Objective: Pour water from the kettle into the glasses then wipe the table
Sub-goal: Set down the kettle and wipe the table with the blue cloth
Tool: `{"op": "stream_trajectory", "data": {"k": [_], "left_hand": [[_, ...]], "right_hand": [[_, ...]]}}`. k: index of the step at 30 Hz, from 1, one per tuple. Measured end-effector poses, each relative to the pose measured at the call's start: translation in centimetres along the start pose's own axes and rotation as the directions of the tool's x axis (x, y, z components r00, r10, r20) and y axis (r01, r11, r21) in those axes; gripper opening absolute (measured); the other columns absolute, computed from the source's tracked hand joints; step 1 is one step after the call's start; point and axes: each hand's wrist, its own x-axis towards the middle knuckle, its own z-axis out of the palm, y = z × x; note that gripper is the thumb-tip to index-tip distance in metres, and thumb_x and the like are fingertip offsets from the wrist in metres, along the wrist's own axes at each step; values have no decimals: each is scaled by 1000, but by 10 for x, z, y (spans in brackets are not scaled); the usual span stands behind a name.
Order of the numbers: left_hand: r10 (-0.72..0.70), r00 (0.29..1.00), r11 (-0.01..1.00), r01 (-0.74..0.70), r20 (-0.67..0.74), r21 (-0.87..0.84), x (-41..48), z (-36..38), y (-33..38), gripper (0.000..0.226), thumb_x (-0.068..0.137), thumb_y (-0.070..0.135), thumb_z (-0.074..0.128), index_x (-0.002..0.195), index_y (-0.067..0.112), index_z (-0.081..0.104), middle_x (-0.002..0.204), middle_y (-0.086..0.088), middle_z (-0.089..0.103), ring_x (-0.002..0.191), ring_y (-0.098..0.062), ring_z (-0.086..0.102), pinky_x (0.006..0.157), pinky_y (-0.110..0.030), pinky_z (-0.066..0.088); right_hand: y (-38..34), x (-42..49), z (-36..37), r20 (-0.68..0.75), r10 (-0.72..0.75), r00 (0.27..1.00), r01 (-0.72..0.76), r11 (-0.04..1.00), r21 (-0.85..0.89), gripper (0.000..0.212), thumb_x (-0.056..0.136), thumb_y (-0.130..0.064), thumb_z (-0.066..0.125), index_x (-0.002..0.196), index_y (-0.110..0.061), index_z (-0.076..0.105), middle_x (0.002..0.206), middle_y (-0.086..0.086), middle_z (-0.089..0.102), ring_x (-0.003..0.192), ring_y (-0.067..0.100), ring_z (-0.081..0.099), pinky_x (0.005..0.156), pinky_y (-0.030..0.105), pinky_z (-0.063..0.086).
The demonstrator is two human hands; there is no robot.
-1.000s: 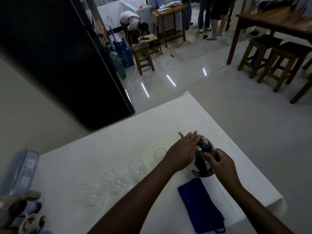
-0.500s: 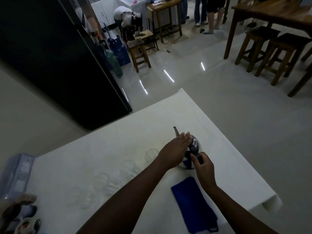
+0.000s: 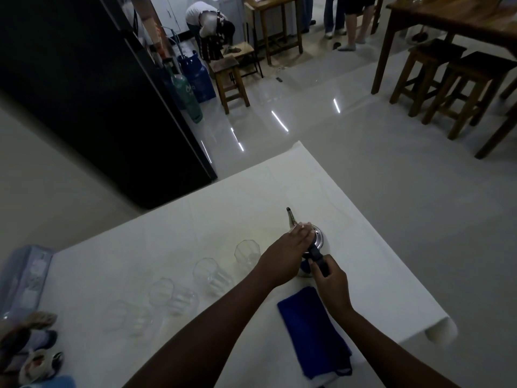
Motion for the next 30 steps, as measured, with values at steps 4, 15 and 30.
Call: {"op": "stream_trajectory", "data": {"k": [4, 15, 30], "left_hand": [[-26, 998, 999, 25, -56, -23, -4, -1, 10, 65, 81, -2, 57, 142, 1, 34, 152, -17, 31, 142, -31, 21, 109, -39, 28], [-253, 953, 965, 237, -167, -110, -76, 38, 24, 49, 94, 21, 29, 137, 6, 47, 142, -10, 49, 137, -22, 35, 109, -35, 35], [-463, 883, 880, 446, -78, -165, -162, 81, 21, 46, 95, 33, 34, 129, 11, 56, 133, -3, 58, 132, -17, 42, 103, -32, 41]], "right_hand": [[3, 0, -1, 6, -22, 1000, 23, 991, -128, 7, 86, -23, 63, 88, -22, 56, 84, 0, 64, 79, 18, 60, 67, 33, 53], [24, -60, -10, 68, -288, 955, 286, 843, -456, 46, 80, -19, 67, 120, -17, 44, 126, 8, 52, 116, 17, 44, 98, 30, 37], [80, -96, 19, 499, -18, 867, 452, 453, -769, 78, 78, -70, 36, 144, -32, 19, 157, 2, 15, 143, 28, 5, 113, 50, 15]]}}
